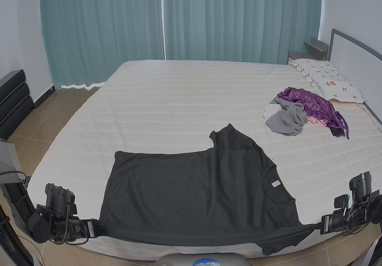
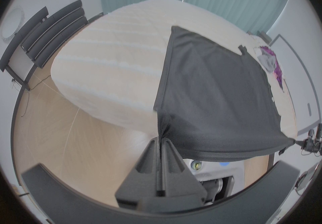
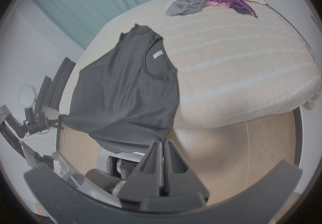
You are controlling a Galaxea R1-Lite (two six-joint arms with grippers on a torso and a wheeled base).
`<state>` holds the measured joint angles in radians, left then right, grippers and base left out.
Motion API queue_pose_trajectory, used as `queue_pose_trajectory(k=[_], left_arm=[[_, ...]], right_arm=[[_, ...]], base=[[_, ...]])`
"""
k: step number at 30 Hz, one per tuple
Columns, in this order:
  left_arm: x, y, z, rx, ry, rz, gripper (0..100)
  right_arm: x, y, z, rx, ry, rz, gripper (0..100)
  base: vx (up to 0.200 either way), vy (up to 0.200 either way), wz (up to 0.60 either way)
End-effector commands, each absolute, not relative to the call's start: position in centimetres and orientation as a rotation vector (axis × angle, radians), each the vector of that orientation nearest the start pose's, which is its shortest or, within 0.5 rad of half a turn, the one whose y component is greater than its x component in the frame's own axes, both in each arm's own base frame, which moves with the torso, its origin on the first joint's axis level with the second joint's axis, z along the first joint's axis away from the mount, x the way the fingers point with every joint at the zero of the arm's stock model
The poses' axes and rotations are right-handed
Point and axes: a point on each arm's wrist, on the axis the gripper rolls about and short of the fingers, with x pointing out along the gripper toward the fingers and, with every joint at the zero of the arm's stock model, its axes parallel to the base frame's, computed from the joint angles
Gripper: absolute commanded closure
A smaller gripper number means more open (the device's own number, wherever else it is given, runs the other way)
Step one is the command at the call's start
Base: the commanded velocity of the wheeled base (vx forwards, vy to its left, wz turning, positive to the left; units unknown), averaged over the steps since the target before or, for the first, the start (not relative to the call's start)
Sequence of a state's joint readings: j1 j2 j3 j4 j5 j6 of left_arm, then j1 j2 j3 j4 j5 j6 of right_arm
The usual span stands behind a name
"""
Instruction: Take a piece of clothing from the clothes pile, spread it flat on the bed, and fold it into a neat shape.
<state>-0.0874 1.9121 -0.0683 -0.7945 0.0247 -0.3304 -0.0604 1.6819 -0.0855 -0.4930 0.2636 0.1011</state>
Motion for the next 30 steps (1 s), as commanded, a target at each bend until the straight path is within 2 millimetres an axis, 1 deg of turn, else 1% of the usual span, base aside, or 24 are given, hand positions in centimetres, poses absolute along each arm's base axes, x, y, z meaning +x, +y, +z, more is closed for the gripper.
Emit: queue_pose_trajectory(k=[1, 3, 6, 8, 11, 14, 18, 23, 25, 28, 29, 30], left_arm=[[20.6, -1.5, 1.4, -0.291, 0.931, 0.153, 100], [21.8, -1.5, 1.8, -0.307, 0.893, 0.159, 100], [23.0, -1.7, 2.4, -0.312, 0.844, 0.152, 100], [23.5, -1.7, 2.6, -0.314, 0.826, 0.146, 100], [23.7, -1.8, 2.7, -0.314, 0.819, 0.146, 100], [23.6, -1.7, 2.8, -0.315, 0.816, 0.146, 100], [23.0, -1.7, 3.2, -0.311, 0.808, 0.145, 100], [22.1, -1.8, 2.7, -0.3, 0.852, 0.142, 100], [22.4, -1.8, 2.7, -0.3, 0.849, 0.142, 100], [23.2, -1.9, 2.5, -0.309, 0.845, 0.144, 100], [23.9, -1.9, 2.1, -0.312, 0.846, 0.147, 100], [24.3, -1.9, 2.0, -0.313, 0.849, 0.15, 100]], right_arm=[[17.5, -0.3, 4.0, 0.311, 1.03, 0.116, 100], [18.5, -0.4, 4.5, 0.325, 0.995, 0.113, 100], [19.8, -0.3, 4.8, 0.336, 0.972, 0.11, 100], [20.6, -0.3, 4.8, 0.337, 0.965, 0.111, 100], [21.0, -0.2, 4.6, 0.335, 0.974, 0.117, 100], [20.9, 0.1, 4.6, 0.331, 0.98, 0.126, 100], [20.2, 0.3, 4.6, 0.324, 0.99, 0.135, 100], [19.2, 0.4, 5.3, 0.316, 0.96, 0.141, 100], [19.2, 0.4, 5.5, 0.315, 0.951, 0.143, 100], [19.8, 0.4, 5.5, 0.314, 0.944, 0.142, 100], [20.5, 0.4, 5.6, 0.316, 0.937, 0.144, 100], [21.0, 0.3, 5.6, 0.319, 0.934, 0.144, 100]], base=[[0.0, 0.0, 0.0], [0.0, 0.0, 0.0], [0.0, 0.0, 0.0], [0.0, 0.0, 0.0], [0.0, 0.0, 0.0], [0.0, 0.0, 0.0], [0.0, 0.0, 0.0], [0.0, 0.0, 0.0], [0.0, 0.0, 0.0], [0.0, 0.0, 0.0], [0.0, 0.0, 0.0], [0.0, 0.0, 0.0]])
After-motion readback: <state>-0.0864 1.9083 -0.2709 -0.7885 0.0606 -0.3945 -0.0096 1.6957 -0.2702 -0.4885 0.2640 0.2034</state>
